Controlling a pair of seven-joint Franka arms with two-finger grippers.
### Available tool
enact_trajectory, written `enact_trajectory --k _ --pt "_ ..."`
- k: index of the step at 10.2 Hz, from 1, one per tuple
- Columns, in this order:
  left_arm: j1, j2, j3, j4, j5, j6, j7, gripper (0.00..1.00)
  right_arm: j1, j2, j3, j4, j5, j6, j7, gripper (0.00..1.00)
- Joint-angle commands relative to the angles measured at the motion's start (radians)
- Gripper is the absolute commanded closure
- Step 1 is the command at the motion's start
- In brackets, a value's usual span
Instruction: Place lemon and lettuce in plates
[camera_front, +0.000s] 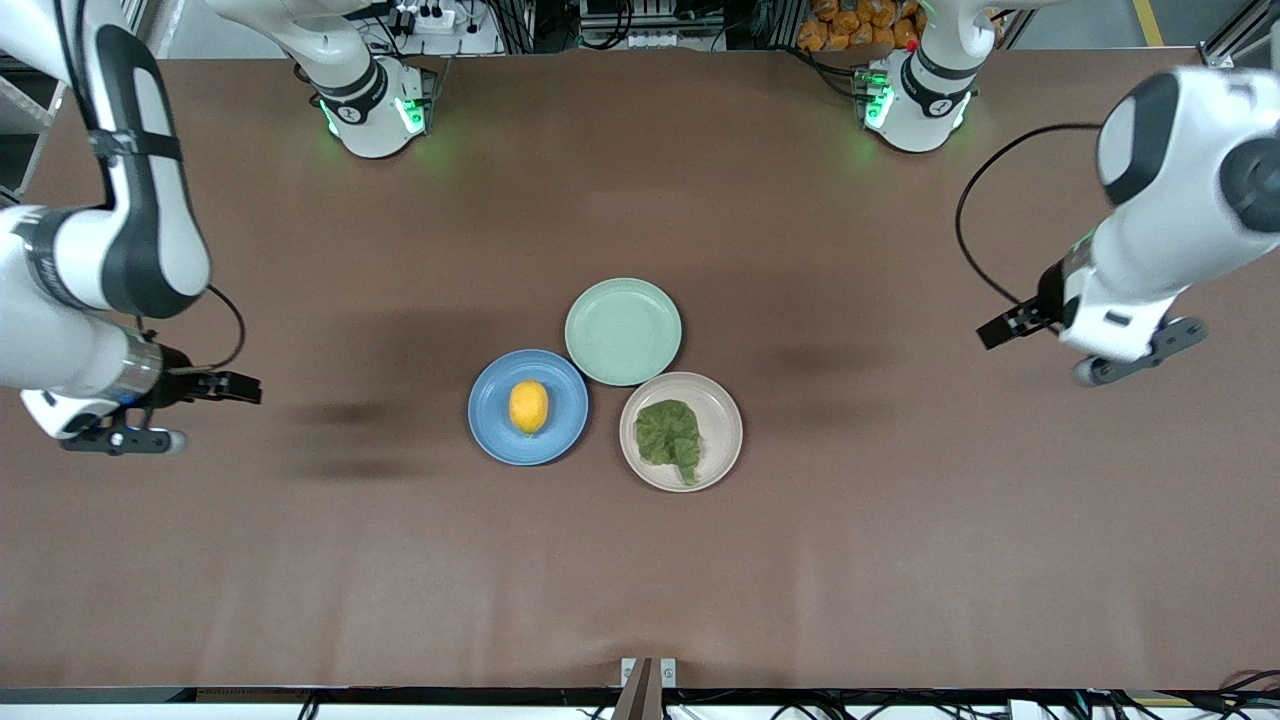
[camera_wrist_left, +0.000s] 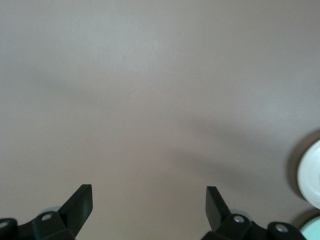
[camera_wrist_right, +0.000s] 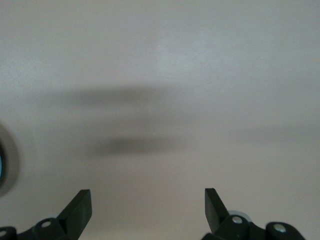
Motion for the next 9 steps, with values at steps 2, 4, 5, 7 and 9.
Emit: enact_trajectory --k 2,4,5,7,9 --pt "0.009 -0.068 -0.010 0.085 -0.034 -0.003 0.178 0.00 -0.018 -0.136 0.014 -0.041 -0.053 -0.097 -0.008 0.00" --pt "0.002 -0.090 -0.010 0.128 -0.033 -0.067 0.333 0.00 -0.028 -0.182 0.019 -0.007 -0.065 -0.187 -0.008 0.00" --pt "0.002 -0.090 -0.012 0.172 -0.036 -0.135 0.364 0.00 -0.030 -0.200 0.022 0.023 -0.064 -0.245 -0.005 0.00" --pt "0.009 -0.092 -0.012 0.230 -0.095 -0.251 0.414 0.00 -0.053 -0.245 0.057 0.068 -0.064 -0.348 -0.002 0.00" --pt "0.008 -0.089 -0.013 0.258 -0.100 -0.302 0.416 0.00 -0.064 -0.260 0.082 0.140 -0.065 -0.481 0.005 0.00"
